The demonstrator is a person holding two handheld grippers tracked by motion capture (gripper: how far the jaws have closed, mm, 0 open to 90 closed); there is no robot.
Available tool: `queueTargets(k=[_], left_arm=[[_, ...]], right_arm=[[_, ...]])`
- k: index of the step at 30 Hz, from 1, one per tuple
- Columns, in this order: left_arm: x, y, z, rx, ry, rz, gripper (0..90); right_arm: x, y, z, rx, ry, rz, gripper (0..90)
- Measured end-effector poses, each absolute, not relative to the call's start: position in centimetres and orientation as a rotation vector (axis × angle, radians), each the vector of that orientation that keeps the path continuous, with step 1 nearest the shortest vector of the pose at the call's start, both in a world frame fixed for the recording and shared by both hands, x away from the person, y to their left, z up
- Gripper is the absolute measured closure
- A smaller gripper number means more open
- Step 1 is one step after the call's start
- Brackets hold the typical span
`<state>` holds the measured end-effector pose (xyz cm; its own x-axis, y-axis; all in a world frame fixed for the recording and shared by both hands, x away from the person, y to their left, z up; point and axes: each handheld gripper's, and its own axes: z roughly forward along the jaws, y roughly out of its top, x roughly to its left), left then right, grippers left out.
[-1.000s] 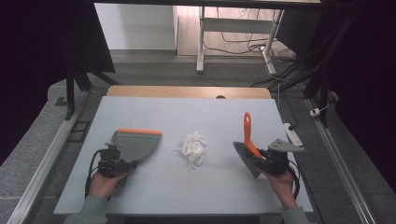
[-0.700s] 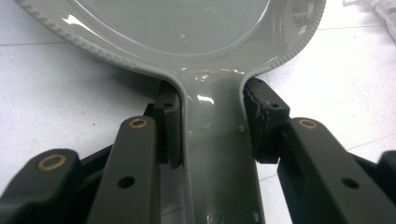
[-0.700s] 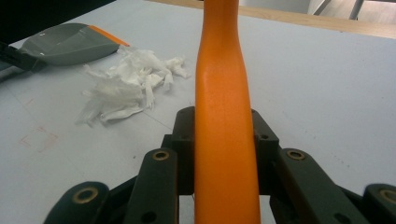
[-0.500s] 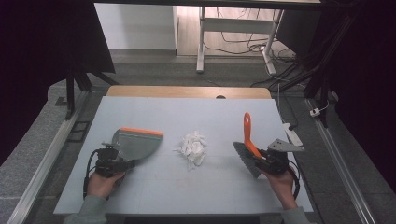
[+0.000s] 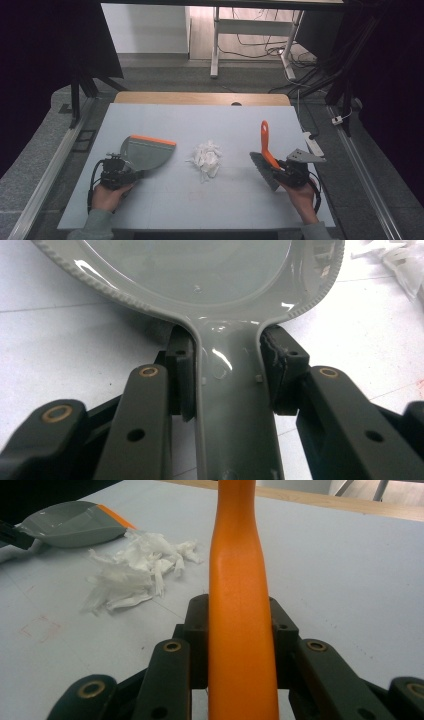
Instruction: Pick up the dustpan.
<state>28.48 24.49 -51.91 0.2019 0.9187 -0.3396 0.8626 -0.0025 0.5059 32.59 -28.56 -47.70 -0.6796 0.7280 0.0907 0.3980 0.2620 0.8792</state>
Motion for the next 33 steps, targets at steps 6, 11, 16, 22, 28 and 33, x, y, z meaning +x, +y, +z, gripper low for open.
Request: queueTargets(k=[6,11,16,22,28,33], left_arm=[[28.3,24.7,-51.6,1.850,1.627,0.144,61.7],[28.0,25.0,-51.3,1.841,1.595,0.182,61.7],[27.7,25.5,-50.9,1.836,1.563,0.221,61.8],[27.5,25.9,-50.7,1.856,1.530,0.246,61.8],[27.5,26.1,-50.6,1.886,1.494,0.239,61.8],[27.5,26.3,-50.3,1.912,1.434,0.245,61.8]], right_arm=[[32.6,-28.6,-47.7,1.030,2.207,1.384,69.5],[32.6,-28.6,-47.7,1.032,2.205,1.387,69.5],[32.6,-28.6,-47.7,1.031,2.208,1.381,69.5],[32.6,-28.5,-47.7,1.030,2.209,1.384,69.6],[32.7,-28.4,-47.7,1.029,2.212,1.381,69.6],[32.6,-28.4,-47.8,1.022,2.214,1.375,69.5]])
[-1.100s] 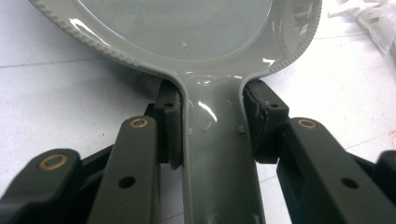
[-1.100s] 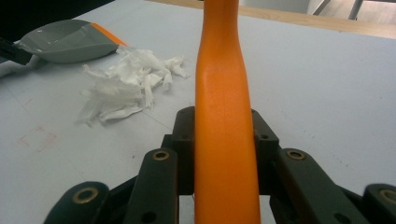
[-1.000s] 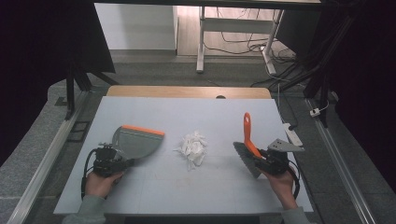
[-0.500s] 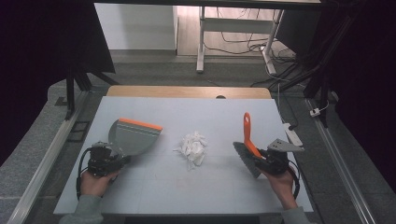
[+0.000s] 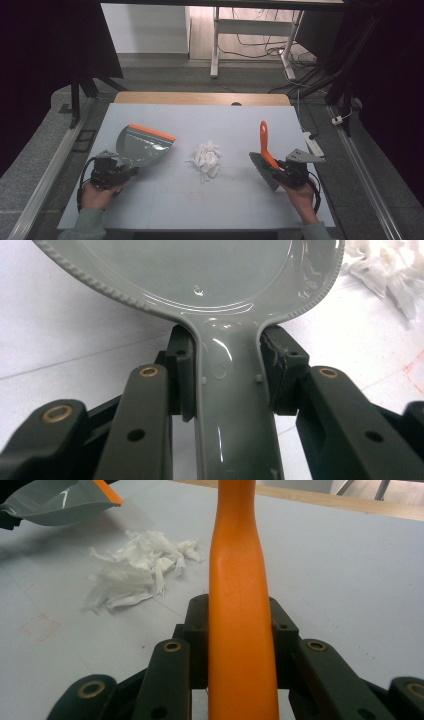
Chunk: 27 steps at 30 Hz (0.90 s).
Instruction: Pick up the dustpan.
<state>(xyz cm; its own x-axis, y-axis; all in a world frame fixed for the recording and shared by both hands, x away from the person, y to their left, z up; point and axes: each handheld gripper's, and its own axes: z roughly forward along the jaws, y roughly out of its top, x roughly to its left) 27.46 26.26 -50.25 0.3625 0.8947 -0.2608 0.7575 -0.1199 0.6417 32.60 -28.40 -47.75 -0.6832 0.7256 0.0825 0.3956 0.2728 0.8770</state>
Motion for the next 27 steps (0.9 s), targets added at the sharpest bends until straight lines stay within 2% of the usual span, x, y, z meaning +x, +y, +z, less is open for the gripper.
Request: queueTargets(k=[10,27], left_arm=[[27.4,26.7,-49.9,1.965,1.312,0.256,61.8],[26.4,26.3,-49.0,2.020,1.063,0.150,61.7]], right_arm=[[32.6,-28.3,-47.8,1.037,2.207,1.372,69.5],[32.2,-28.1,-47.5,1.026,2.199,1.391,69.5]])
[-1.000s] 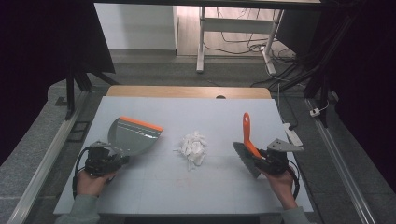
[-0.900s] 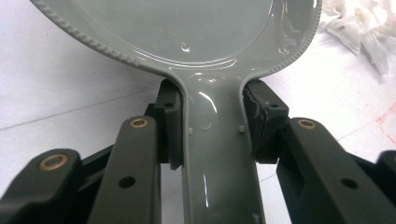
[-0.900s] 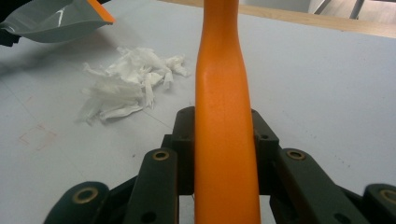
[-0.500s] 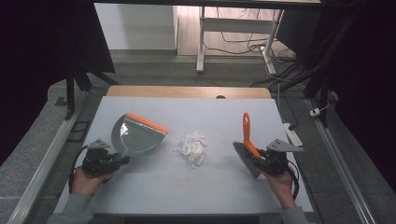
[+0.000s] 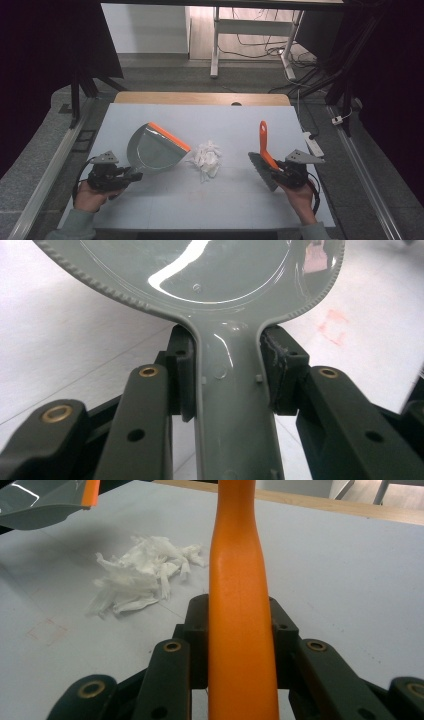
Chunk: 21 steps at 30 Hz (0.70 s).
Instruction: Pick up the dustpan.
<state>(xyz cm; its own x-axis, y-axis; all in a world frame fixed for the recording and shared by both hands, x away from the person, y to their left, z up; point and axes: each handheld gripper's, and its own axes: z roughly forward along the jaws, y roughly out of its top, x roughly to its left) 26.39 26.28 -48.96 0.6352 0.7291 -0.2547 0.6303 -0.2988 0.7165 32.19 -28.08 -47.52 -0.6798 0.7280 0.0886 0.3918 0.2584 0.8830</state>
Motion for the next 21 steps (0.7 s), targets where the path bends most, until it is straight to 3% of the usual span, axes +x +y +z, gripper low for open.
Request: queueTargets(k=[21], left_arm=[[25.3,25.5,-48.5,2.166,0.728,-0.014,61.8]], right_arm=[[32.2,-27.9,-47.5,1.017,2.205,1.390,69.6]])
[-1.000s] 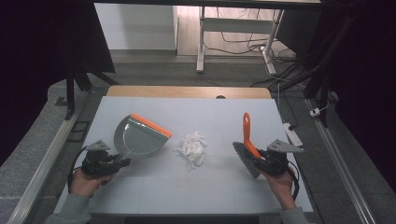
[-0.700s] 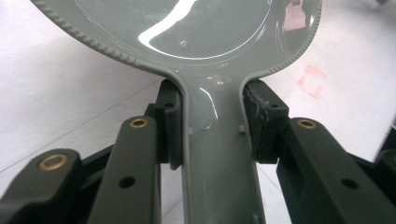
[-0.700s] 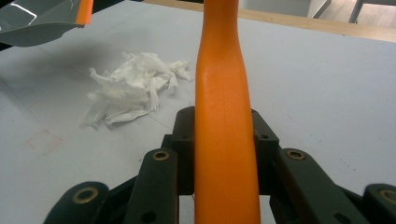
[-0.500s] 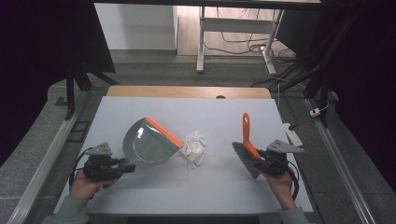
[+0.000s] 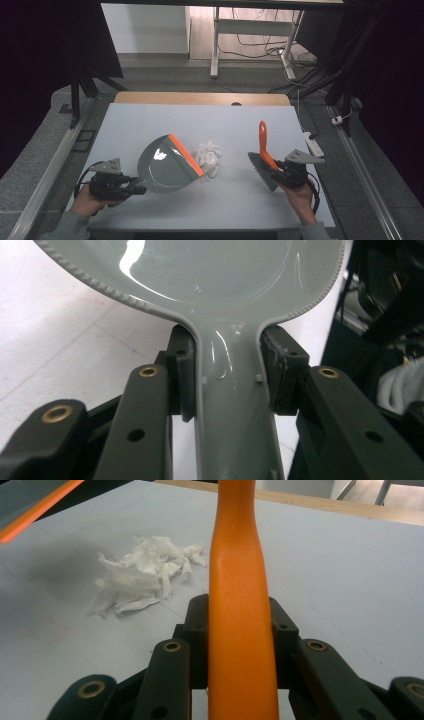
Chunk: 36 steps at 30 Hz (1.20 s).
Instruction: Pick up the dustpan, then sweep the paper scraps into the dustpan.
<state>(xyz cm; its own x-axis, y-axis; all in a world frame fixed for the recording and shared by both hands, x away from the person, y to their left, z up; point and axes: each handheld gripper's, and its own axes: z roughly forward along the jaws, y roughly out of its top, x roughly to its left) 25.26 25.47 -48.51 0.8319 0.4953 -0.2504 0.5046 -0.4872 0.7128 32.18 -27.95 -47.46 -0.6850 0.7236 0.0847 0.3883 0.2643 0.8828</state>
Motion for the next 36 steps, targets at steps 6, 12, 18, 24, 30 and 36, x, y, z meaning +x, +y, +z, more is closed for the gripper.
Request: queueTargets(k=[6,12,18,24,30,36], left_arm=[[25.2,25.2,-48.6,2.211,0.725,-0.019,61.8],[25.0,25.2,-48.6,2.225,0.714,-0.025,61.7],[25.0,25.0,-48.6,2.251,0.720,-0.034,61.7],[25.1,25.2,-48.7,2.281,0.784,-0.021,61.7],[25.1,25.3,-48.9,2.299,0.807,-0.031,61.7],[25.1,25.1,-49.4,2.323,0.804,-0.061,61.7]], right_arm=[[32.3,-27.9,-47.4,1.020,2.202,1.395,69.6],[32.3,-27.8,-47.2,1.013,2.192,1.401,69.6],[32.6,-27.4,-47.0,1.007,2.189,1.412,69.6],[33.3,-26.4,-46.8,0.999,2.186,1.422,69.6],[34.0,-25.0,-46.5,0.980,2.190,1.423,69.6],[34.5,-23.8,-46.3,0.974,2.194,1.408,69.5]])
